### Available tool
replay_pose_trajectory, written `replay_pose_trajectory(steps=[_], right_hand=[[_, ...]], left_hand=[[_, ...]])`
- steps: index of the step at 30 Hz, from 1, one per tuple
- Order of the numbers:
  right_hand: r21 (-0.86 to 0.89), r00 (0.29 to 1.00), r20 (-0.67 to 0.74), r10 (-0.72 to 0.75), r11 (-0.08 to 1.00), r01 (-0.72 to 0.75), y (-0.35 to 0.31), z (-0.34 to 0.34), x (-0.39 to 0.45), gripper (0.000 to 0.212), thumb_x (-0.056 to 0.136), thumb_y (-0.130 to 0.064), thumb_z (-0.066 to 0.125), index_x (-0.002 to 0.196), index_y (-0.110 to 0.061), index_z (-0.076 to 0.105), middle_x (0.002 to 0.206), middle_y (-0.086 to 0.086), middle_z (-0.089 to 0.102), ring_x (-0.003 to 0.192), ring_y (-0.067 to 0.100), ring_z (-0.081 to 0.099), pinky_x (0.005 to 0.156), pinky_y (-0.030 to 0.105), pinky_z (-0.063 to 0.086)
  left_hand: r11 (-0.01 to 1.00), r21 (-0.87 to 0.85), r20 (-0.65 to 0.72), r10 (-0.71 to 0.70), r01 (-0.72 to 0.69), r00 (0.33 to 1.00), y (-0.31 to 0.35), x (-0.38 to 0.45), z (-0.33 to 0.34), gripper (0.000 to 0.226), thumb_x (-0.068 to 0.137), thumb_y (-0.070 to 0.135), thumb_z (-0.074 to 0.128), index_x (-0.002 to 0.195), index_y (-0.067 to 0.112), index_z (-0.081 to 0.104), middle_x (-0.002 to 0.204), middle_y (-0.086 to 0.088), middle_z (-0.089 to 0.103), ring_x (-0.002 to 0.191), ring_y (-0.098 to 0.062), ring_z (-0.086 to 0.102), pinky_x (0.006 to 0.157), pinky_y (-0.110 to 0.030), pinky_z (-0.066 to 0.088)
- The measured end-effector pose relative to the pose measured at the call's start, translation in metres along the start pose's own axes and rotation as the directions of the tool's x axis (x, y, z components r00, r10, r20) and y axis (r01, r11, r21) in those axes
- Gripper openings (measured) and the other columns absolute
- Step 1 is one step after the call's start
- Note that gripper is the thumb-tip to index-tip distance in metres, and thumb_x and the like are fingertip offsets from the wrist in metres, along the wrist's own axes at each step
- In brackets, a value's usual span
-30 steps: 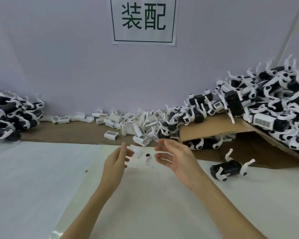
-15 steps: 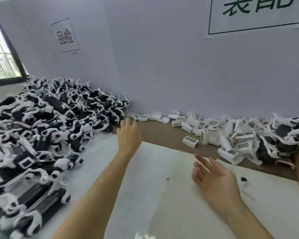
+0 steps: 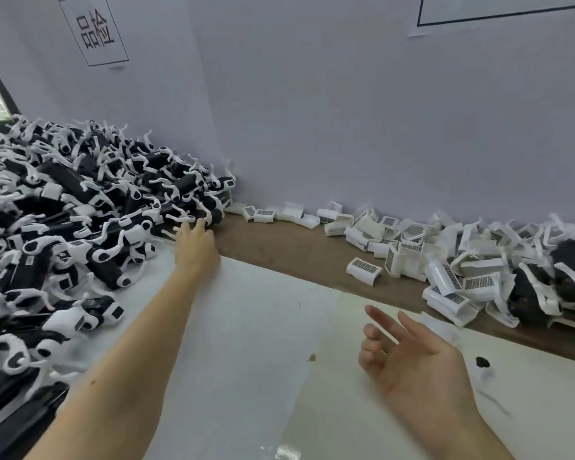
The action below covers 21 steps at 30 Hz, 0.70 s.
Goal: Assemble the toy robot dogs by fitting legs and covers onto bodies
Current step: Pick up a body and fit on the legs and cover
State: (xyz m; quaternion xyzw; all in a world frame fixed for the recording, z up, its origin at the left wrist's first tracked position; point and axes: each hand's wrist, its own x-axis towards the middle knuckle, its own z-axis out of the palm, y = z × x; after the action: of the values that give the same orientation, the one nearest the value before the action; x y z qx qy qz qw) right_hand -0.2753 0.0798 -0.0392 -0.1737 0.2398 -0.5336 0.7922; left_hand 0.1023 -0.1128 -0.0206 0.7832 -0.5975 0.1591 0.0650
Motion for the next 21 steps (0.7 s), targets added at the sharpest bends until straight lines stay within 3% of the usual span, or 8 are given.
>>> replay_pose_trajectory(steps=[2, 5, 8, 11, 13, 16, 19, 21], right_hand=[[-0.008, 1.0, 0.0, -0.004, 1.0, 0.004, 0.0, 0.001, -0.001, 0.037, 0.092, -0.028, 0.065, 0.111, 0.001, 0.078, 0.088, 0.013, 0.06, 0.07, 0.024, 0.057, 0.068, 0.035, 0.053], [0.006, 1.0, -0.006, -0.03, 1.0, 0.03, -0.001, 0.003, -0.003, 0.036, 0.091, -0.026, 0.065, 0.109, 0.002, 0.078, 0.088, 0.015, 0.061, 0.072, 0.025, 0.059, 0.069, 0.034, 0.055], [0.047, 0.997, -0.022, -0.072, 0.996, 0.073, -0.003, 0.006, -0.011, 0.035, 0.094, -0.024, 0.063, 0.109, 0.004, 0.077, 0.09, 0.016, 0.062, 0.075, 0.025, 0.061, 0.072, 0.034, 0.057], [0.058, 0.992, -0.059, -0.116, 0.991, 0.119, -0.007, 0.007, -0.025, 0.036, 0.093, -0.021, 0.064, 0.118, 0.004, 0.073, 0.093, 0.016, 0.066, 0.077, 0.025, 0.066, 0.076, 0.036, 0.057], [0.028, 0.985, -0.101, -0.143, 0.989, 0.146, -0.012, 0.002, -0.039, 0.039, 0.094, -0.018, 0.064, 0.126, 0.002, 0.068, 0.097, 0.018, 0.07, 0.08, 0.026, 0.07, 0.08, 0.037, 0.057], [-0.161, 0.946, -0.216, -0.242, 0.964, 0.21, -0.022, -0.016, -0.069, 0.026, 0.101, -0.005, 0.059, 0.127, -0.003, 0.064, 0.094, 0.021, 0.074, 0.079, 0.03, 0.072, 0.074, 0.038, 0.06], [-0.505, 0.849, -0.274, -0.452, 0.819, 0.273, -0.037, -0.043, -0.107, 0.033, 0.1, 0.001, 0.059, 0.129, -0.014, 0.06, 0.082, 0.014, 0.074, 0.067, 0.024, 0.071, 0.061, 0.031, 0.059], [-0.647, 0.817, -0.222, -0.532, 0.708, 0.285, -0.048, -0.058, -0.132, 0.044, 0.098, -0.006, 0.064, 0.135, -0.028, 0.057, 0.093, 0.015, 0.073, 0.075, 0.023, 0.072, 0.065, 0.03, 0.058]], left_hand=[[0.996, -0.058, -0.033, 0.07, -0.072, 0.997, 0.019, -0.011, -0.007, 0.03, 0.098, 0.026, 0.069, 0.118, 0.004, 0.072, 0.164, -0.011, 0.036, 0.132, -0.043, 0.044, 0.107, -0.046, 0.042], [0.933, -0.314, -0.145, 0.135, -0.175, 0.98, 0.057, -0.046, -0.032, 0.014, 0.091, 0.015, 0.075, 0.096, 0.003, 0.071, 0.14, -0.012, 0.052, 0.115, -0.039, 0.048, 0.101, -0.05, 0.042], [0.686, -0.648, -0.3, 0.169, -0.33, 0.939, 0.1, -0.104, -0.066, 0.023, 0.082, -0.004, 0.079, 0.073, 0.005, 0.06, 0.111, -0.01, 0.057, 0.096, -0.026, 0.043, 0.096, -0.047, 0.04], [0.391, -0.867, -0.246, 0.201, -0.308, 0.948, 0.136, -0.17, -0.104, 0.041, 0.082, -0.002, 0.084, 0.071, 0.018, 0.05, 0.112, -0.003, 0.053, 0.102, -0.022, 0.047, 0.094, -0.032, 0.041], [0.217, -0.933, -0.233, 0.248, -0.288, 0.94, 0.157, -0.208, -0.119, 0.04, 0.082, -0.004, 0.083, 0.073, 0.018, 0.051, 0.113, -0.004, 0.054, 0.1, -0.018, 0.054, 0.088, -0.021, 0.044], [0.024, -0.975, -0.203, 0.327, -0.223, 0.923, 0.182, -0.253, -0.134, 0.038, 0.083, -0.003, 0.082, 0.074, 0.019, 0.053, 0.113, -0.002, 0.055, 0.09, -0.01, 0.056, 0.081, -0.014, 0.043], [-0.079, -0.988, -0.157, 0.42, -0.136, 0.894, 0.202, -0.282, -0.141, 0.039, 0.085, 0.0, 0.083, 0.074, 0.022, 0.052, 0.115, -0.002, 0.057, 0.092, -0.022, 0.062, 0.082, -0.03, 0.05], [-0.158, -0.987, -0.109, 0.498, -0.033, 0.861, 0.212, -0.294, -0.144, 0.04, 0.087, 0.001, 0.083, 0.073, 0.024, 0.053, 0.118, -0.004, 0.058, 0.092, -0.023, 0.067, 0.079, -0.036, 0.055]])
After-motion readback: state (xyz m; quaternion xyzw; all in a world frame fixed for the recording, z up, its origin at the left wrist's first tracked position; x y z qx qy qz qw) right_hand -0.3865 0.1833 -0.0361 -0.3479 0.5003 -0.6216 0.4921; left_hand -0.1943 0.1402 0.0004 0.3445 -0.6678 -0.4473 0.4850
